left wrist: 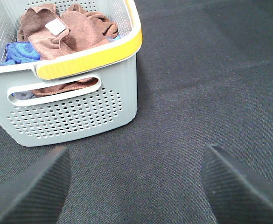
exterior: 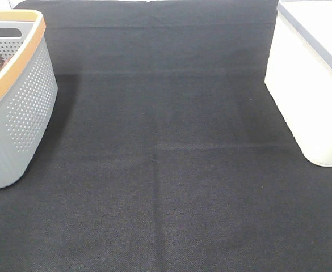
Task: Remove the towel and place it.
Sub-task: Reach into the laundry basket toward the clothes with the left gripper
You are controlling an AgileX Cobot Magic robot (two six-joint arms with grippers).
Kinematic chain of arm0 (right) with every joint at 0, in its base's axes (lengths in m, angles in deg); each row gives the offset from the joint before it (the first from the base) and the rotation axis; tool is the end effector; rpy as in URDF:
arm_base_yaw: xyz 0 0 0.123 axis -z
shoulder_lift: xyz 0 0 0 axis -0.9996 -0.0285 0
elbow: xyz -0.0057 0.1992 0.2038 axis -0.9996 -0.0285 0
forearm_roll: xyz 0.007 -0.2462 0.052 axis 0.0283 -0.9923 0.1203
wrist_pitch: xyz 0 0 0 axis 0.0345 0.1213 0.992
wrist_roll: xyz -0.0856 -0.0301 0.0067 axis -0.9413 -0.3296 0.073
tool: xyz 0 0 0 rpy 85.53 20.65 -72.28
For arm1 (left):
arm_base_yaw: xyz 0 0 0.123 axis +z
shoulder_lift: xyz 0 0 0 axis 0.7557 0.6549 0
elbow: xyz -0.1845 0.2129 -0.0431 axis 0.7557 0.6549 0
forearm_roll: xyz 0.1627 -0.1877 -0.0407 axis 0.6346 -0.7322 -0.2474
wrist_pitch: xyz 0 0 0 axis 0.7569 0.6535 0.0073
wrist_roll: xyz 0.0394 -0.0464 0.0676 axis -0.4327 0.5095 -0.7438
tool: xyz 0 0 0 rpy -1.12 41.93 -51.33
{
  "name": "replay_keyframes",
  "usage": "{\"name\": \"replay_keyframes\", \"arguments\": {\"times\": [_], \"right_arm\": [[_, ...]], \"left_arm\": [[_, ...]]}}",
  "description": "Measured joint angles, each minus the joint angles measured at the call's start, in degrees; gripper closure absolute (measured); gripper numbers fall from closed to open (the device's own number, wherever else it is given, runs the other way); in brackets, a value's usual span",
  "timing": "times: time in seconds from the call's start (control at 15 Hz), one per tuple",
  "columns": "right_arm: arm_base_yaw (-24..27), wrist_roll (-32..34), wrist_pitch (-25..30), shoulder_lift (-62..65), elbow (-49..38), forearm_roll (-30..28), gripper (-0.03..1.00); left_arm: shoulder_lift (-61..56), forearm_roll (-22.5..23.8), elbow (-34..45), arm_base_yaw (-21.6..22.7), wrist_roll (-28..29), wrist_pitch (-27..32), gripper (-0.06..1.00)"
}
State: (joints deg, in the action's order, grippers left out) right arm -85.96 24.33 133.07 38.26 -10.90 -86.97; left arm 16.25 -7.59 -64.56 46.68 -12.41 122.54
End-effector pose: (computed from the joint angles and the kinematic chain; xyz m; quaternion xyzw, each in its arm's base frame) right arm -0.0066 0.0015 0.2779 0.0005 0.8518 -0.0141 0.5237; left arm -0.0061 -0.0096 0.2792 0.0977 0.8415 -0.0248 0.5307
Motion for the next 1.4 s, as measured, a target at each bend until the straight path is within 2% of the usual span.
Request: {"name": "replay_keyframes", "arguments": {"times": [1.4], "right_arm": [[0.0,0.0,0.0,0.0,0.0,0.0,0.16]], "left_arm": [[0.0,0.0,0.0,0.0,0.0,0.0,0.2]]}}
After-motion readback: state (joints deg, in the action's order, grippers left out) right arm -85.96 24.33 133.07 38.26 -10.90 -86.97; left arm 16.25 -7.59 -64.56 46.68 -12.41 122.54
